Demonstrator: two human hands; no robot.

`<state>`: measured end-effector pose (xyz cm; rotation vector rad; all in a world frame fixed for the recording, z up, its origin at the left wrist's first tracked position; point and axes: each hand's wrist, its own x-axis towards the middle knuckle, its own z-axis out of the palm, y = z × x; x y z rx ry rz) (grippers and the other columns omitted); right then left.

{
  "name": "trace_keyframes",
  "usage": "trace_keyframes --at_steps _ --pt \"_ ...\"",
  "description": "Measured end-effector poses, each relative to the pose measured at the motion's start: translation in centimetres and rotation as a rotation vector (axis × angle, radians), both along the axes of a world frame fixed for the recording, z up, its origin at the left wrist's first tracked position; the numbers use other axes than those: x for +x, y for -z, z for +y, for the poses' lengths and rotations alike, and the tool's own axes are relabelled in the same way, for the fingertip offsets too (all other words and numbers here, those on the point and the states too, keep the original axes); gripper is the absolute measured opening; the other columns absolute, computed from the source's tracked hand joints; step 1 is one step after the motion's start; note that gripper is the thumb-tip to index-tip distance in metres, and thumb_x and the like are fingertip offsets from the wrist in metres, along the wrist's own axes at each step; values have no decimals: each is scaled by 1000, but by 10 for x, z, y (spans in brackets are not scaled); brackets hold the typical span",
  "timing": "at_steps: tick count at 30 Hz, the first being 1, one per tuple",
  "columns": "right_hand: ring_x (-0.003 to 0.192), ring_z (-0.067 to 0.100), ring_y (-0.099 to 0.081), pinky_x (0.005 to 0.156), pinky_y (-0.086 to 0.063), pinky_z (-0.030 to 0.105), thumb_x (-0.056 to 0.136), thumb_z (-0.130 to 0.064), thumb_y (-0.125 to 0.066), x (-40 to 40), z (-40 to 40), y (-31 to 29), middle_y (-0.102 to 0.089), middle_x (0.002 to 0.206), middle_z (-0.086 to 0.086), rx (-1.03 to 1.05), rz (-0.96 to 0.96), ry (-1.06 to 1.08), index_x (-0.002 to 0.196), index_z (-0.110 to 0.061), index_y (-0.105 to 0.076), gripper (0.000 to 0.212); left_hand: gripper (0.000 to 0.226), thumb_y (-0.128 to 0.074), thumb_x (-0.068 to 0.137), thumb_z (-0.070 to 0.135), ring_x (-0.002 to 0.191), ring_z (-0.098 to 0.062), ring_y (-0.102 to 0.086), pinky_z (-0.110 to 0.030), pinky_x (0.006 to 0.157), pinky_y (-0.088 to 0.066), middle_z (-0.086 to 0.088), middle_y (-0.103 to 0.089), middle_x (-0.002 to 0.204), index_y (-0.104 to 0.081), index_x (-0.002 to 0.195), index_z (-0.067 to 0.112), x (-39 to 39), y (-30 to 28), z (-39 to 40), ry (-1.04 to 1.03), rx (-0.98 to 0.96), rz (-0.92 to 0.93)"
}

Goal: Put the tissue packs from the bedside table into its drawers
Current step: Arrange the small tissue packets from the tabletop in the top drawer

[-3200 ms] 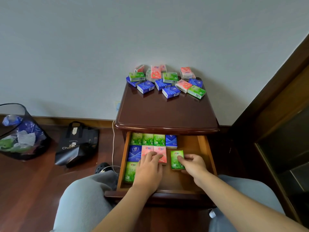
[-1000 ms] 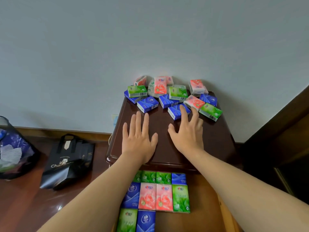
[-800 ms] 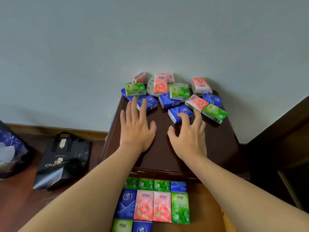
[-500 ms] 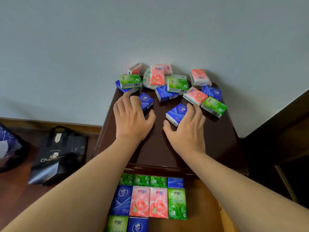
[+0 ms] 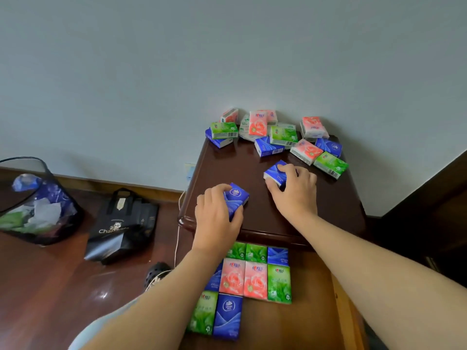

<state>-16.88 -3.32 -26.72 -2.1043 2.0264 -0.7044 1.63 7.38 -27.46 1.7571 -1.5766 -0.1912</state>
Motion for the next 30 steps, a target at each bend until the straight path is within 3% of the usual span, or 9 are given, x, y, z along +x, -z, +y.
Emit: trace_keyframes --at_steps 3,6,9,13,16,18,20,25,30 --pt "130 26 -46 106 -33 32 91 -49 -72 -9 7 -15 -53 135 4 117 -149 -77 134 -33 -57 48 59 -79 84 18 107 -14 -44 -33 97 -42 0 -53 122 -49 135 12 4 -1 37 9 -2 138" --pt "120 13 -52 100 -37 21 78 -38 -87 -15 37 -33 -43 128 0 148 -411 -51 129 -33 -59 58 68 -80 78 12 109 -3 -44 -21 98 -40 7 -47 120 -44 136 17 5 1 73 27 6 251" --pt "110 10 -64 97 -53 26 73 -32 -92 -17 83 -39 -50 131 2 182 -629 -35 118 -31 -64 53 74 -83 76 12 111 8 -49 -2 85 -42 12 -41 119 -41 136 23 4 6 104 42 38 301" --pt "99 22 -75 85 -63 40 73 -43 -92 -21 159 -29 -75 110 9 347 -934 -32 100 -27 -75 36 76 -85 78 15 103 19 -51 3 76 -42 4 -34 127 -41 139 25 -4 18 142 9 135 381" --pt "98 18 -76 80 -66 38 71 -20 -96 -24 206 -4 -73 114 2 501 -938 -29 116 -33 -68 55 80 -87 78 13 103 14 -45 5 87 -37 1 -32 129 -41 143 17 -9 33 165 -47 127 428" --pt "102 19 -75 84 -65 42 67 -9 -98 -23 229 15 -72 116 3 618 -915 59 128 -25 -61 72 81 -86 79 14 109 8 -51 -6 92 -47 6 -38 129 -39 144 21 -9 36 173 -48 176 503" --pt "99 21 -77 86 -64 42 69 -10 -97 -20 243 30 -78 111 7 702 -927 129 121 -13 -69 59 76 -85 82 21 110 7 -60 -9 84 -52 14 -51 126 -37 139 34 -8 33 175 -3 201 569" --pt "66 15 -78 52 -60 32 87 -18 -85 -4 251 44 -80 77 -1 752 -926 269 94 -15 -75 12 65 -80 89 37 110 7 -62 -12 79 -57 21 -55 129 -36 136 47 -8 33 183 34 182 503" --pt "98 32 -76 87 -62 57 86 -9 -85 8 240 56 -76 109 16 877 -823 346 115 -5 -66 34 61 -80 91 24 122 -5 -60 -18 88 -59 16 -53 134 -40 132 46 -5 38 178 80 182 566"
